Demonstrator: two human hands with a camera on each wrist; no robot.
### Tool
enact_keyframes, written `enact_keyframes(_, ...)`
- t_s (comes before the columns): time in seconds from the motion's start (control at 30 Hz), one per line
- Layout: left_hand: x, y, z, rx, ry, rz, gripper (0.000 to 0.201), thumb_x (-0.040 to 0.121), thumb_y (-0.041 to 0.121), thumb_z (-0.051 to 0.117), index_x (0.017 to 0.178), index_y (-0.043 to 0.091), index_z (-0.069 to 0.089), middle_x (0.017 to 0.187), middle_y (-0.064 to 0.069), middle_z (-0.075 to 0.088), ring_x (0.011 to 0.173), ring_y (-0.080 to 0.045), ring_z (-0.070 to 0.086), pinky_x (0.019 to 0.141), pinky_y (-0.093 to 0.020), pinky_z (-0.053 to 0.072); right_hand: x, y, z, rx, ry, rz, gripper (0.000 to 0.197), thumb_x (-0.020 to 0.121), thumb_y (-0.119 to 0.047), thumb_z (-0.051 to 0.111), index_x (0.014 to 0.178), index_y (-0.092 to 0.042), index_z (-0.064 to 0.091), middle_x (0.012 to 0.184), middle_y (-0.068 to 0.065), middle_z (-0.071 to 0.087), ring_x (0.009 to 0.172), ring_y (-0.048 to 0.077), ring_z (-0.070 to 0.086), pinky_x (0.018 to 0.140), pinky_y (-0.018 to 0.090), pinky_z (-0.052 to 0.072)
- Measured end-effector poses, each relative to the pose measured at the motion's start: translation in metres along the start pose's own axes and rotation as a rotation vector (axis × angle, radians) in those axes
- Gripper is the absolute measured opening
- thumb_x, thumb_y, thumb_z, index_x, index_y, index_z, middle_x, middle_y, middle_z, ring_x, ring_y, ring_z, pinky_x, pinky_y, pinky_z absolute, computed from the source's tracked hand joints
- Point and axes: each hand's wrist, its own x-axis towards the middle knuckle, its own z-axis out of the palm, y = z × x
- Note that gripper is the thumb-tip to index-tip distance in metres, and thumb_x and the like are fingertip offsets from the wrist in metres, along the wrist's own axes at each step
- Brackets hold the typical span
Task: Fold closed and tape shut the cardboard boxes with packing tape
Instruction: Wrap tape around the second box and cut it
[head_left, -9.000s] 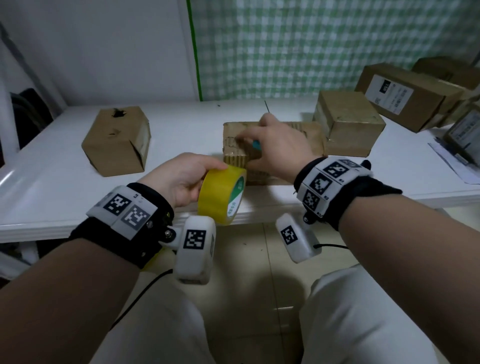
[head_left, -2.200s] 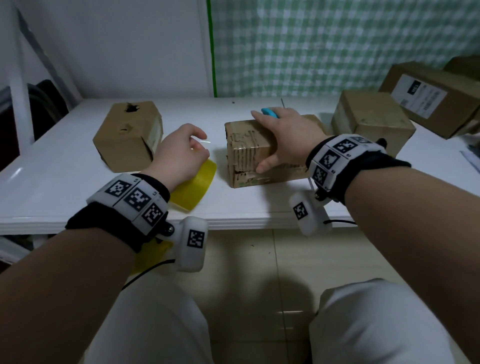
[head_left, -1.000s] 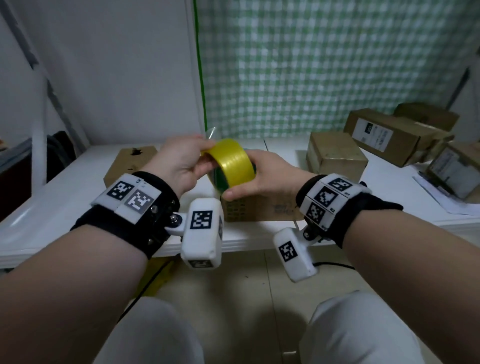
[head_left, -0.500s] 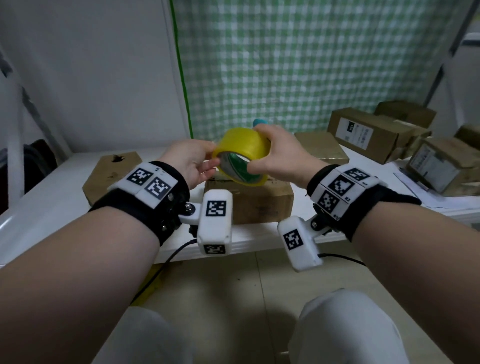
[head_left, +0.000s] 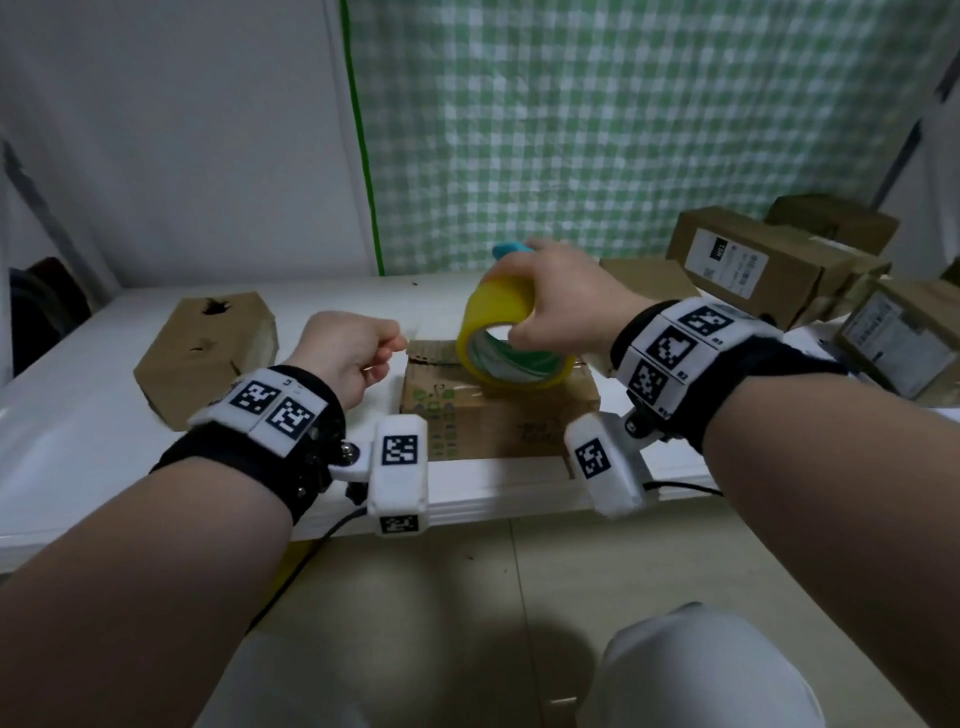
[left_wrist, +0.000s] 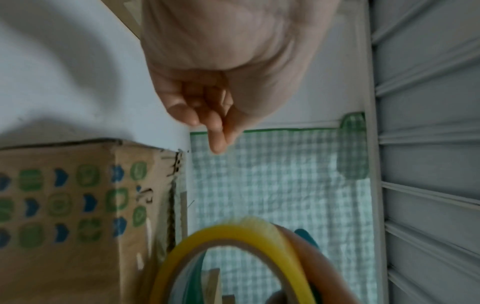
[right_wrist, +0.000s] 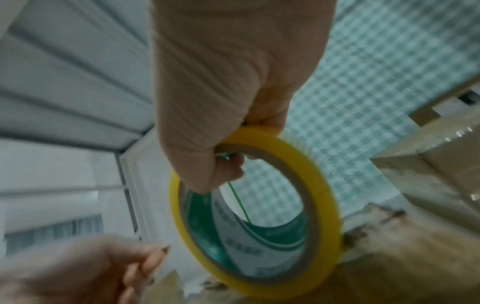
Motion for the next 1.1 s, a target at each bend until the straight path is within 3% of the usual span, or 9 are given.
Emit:
enact_keyframes(0.07, 0.008, -0.004, -0.003, -0.034, 0.019, -0.027, 0.016, 0.091, 0.006, 0.056, 0.075, 0.007, 0.056, 0.065, -0.003, 0.06, 0.047, -0.004, 0.041, 0.038, -0.012, 0.04, 0.009, -0.003, -0.001, -0.144, -0.048, -0.029, 0.059, 0.079, -0.022, 0.065, 0.134, -0.033, 0.047, 0.14, 0.007, 0.037, 0.128, 0.029, 0.039, 0.084, 0.035, 0.039)
enact_keyframes(0.17, 0.014, -0.013, -0.002, -0.041, 0.031, -0.058, 0.016, 0.093, 0.007, 0.053, 0.077, 0.007, 0.055, 0.069, -0.003, 0.059, 0.051, -0.005, 0.039, 0.041, -0.013, 0.041, 0.024, -0.015, -0.001, -0.324, -0.097, -0.088, 0.055, 0.081, -0.024, 0.062, 0.133, -0.036, 0.047, 0.127, 0.003, 0.041, 0.104, 0.024, 0.048, 0.068, 0.031, 0.038)
enact_keyframes(0.23, 0.018, -0.021, 0.0, -0.047, 0.031, -0.073, 0.015, 0.094, 0.008, 0.052, 0.079, 0.007, 0.055, 0.071, -0.003, 0.058, 0.051, -0.006, 0.039, 0.045, -0.016, 0.043, 0.034, -0.024, -0.001, -0.445, -0.132, -0.126, 0.053, 0.083, -0.025, 0.061, 0.133, -0.036, 0.048, 0.123, 0.001, 0.04, 0.093, 0.02, 0.044, 0.059, 0.03, 0.036)
enact_keyframes(0.37, 0.024, -0.034, -0.001, -0.073, 0.026, -0.087, 0.012, 0.092, 0.016, 0.059, 0.084, 0.007, 0.057, 0.069, -0.002, 0.056, 0.051, -0.008, 0.039, 0.047, -0.018, 0.041, 0.05, -0.033, 0.008, -0.554, -0.207, -0.165, 0.049, 0.085, -0.026, 0.061, 0.131, -0.035, 0.049, 0.124, 0.001, 0.04, 0.101, 0.023, 0.047, 0.063, 0.031, 0.035)
enact_keyframes(0.63, 0.035, -0.049, -0.004, 0.038, 0.067, 0.014, 0.025, 0.091, 0.015, 0.058, 0.067, 0.01, 0.051, 0.061, -0.004, 0.053, 0.048, -0.016, 0.031, 0.045, -0.023, 0.025, 0.061, -0.032, 0.023, -0.518, -0.269, -0.16, 0.047, 0.086, -0.021, 0.059, 0.13, -0.036, 0.051, 0.123, 0.002, 0.039, 0.108, 0.025, 0.049, 0.07, 0.031, 0.039)
enact_keyframes(0.73, 0.036, -0.052, -0.004, 0.002, 0.049, 0.026, 0.023, 0.093, 0.016, 0.056, 0.071, 0.011, 0.05, 0.063, -0.004, 0.05, 0.051, -0.015, 0.035, 0.047, -0.025, 0.033, 0.063, -0.034, 0.024, -0.535, -0.284, -0.165, 0.048, 0.086, -0.02, 0.058, 0.13, -0.037, 0.051, 0.124, 0.002, 0.038, 0.106, 0.026, 0.049, 0.07, 0.032, 0.04)
enact_keyframes(0.83, 0.036, -0.055, -0.004, -0.139, -0.02, -0.063, 0.02, 0.096, 0.015, 0.052, 0.077, 0.01, 0.05, 0.064, -0.004, 0.045, 0.062, -0.016, 0.048, 0.064, -0.035, 0.056, 0.067, -0.038, 0.024, -0.573, -0.298, -0.179, 0.049, 0.086, -0.019, 0.059, 0.131, -0.037, 0.05, 0.125, 0.002, 0.039, 0.101, 0.023, 0.047, 0.064, 0.029, 0.038)
enact_keyframes(1.0, 0.038, -0.065, -0.008, -0.238, -0.043, -0.128, 0.026, 0.097, 0.015, 0.051, 0.072, 0.009, 0.048, 0.061, -0.003, 0.041, 0.063, -0.015, 0.052, 0.051, -0.033, 0.058, 0.07, -0.045, 0.024, -0.542, -0.296, -0.201, 0.052, 0.084, -0.023, 0.062, 0.133, -0.036, 0.048, 0.122, 0.001, 0.04, 0.101, 0.02, 0.043, 0.071, 0.029, 0.036)
enact_keyframes(1.1, 0.042, -0.071, -0.007, -0.204, -0.07, -0.134, 0.03, 0.097, 0.015, 0.051, 0.068, 0.01, 0.047, 0.061, -0.004, 0.042, 0.06, -0.015, 0.049, 0.067, -0.04, 0.059, 0.067, -0.038, 0.024, -0.388, -0.25, -0.156, 0.056, 0.079, -0.028, 0.069, 0.131, -0.035, 0.051, 0.112, -0.002, 0.036, 0.108, 0.022, 0.044, 0.073, 0.03, 0.037)
